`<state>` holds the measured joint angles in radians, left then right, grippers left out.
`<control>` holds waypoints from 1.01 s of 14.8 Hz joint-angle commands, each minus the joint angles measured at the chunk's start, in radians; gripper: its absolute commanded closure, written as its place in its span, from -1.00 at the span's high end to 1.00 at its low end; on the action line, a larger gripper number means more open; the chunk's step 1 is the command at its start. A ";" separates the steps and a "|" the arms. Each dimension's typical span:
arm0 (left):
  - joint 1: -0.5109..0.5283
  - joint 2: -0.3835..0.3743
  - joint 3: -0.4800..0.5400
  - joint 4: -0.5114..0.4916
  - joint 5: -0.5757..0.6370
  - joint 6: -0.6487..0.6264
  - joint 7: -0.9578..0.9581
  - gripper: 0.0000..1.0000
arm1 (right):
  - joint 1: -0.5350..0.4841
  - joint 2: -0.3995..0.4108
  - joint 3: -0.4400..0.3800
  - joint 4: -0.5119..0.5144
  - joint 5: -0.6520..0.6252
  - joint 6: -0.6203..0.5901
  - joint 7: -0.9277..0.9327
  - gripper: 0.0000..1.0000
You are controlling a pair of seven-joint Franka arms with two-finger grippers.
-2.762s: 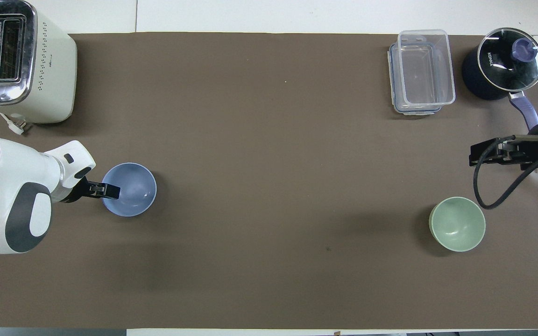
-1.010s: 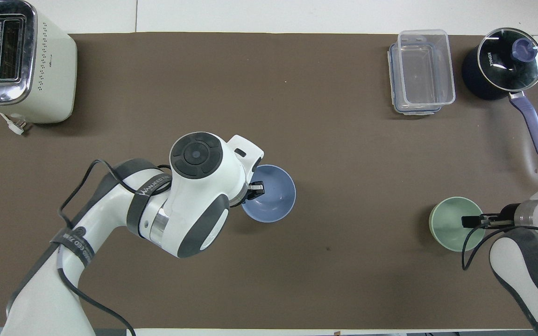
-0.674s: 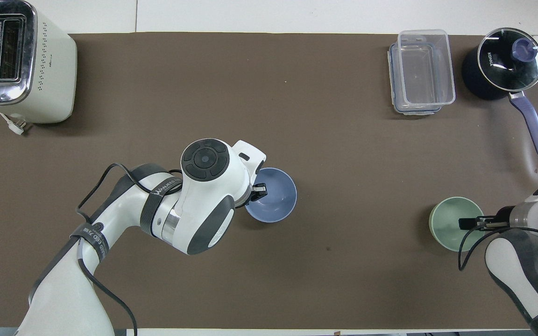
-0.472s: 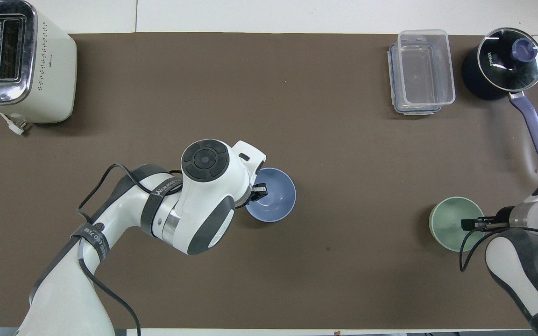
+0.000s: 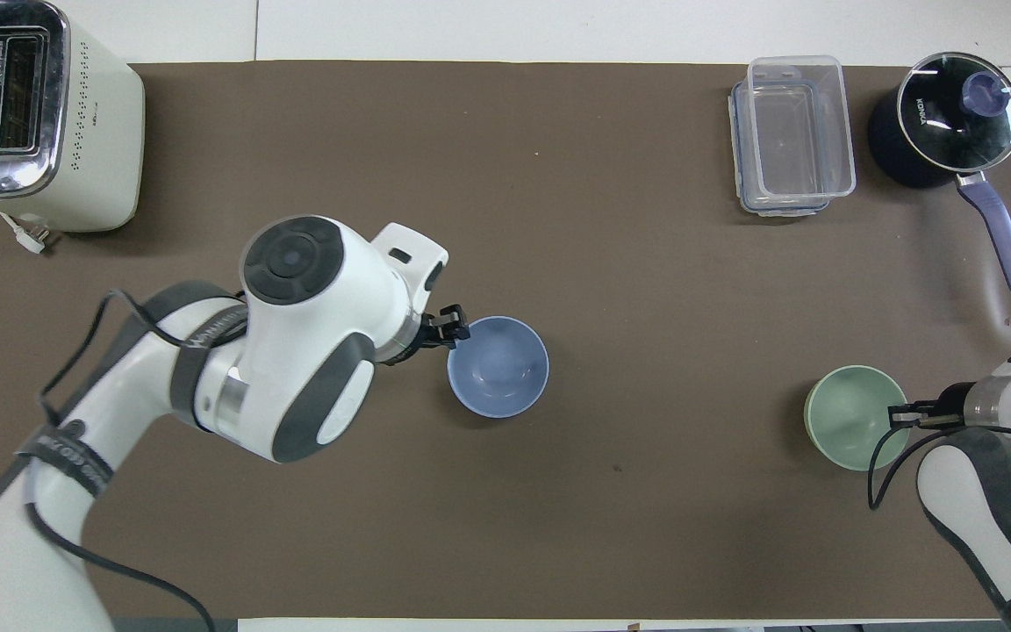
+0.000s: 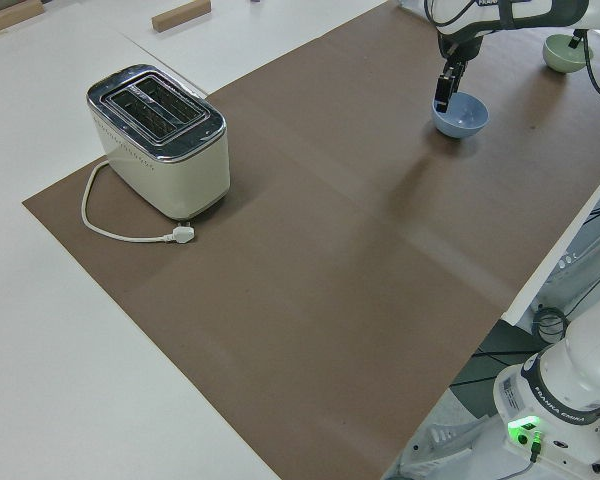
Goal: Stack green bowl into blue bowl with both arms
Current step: 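Release the blue bowl with the left gripper while the right gripper lifts the green bowl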
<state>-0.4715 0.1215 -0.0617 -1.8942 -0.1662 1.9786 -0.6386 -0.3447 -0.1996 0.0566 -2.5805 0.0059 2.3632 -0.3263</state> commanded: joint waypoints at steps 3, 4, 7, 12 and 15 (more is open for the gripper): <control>0.311 -0.107 0.002 0.092 0.037 -0.230 0.355 1.00 | 0.042 -0.027 0.012 0.133 0.025 -0.178 -0.019 -1.00; 0.370 -0.123 0.002 0.095 0.045 -0.259 0.450 1.00 | 0.070 -0.034 0.012 0.176 0.055 -0.232 -0.004 -1.00; 0.430 -0.114 0.000 0.228 0.157 -0.393 0.588 1.00 | 0.209 -0.075 0.014 0.215 0.141 -0.275 0.103 -1.00; 0.415 -0.092 -0.003 0.351 0.162 -0.555 0.590 1.00 | 0.461 -0.057 0.014 0.238 0.212 -0.170 0.283 -1.00; 0.415 -0.094 -0.007 0.350 0.157 -0.554 0.591 1.00 | 0.610 0.030 0.014 0.253 0.235 -0.027 0.412 -1.00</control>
<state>-0.0474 0.0066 -0.0701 -1.5746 -0.0306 1.4505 -0.0524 0.1972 -0.2400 0.0766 -2.3483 0.2127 2.2582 0.0294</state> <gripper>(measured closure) 0.000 0.952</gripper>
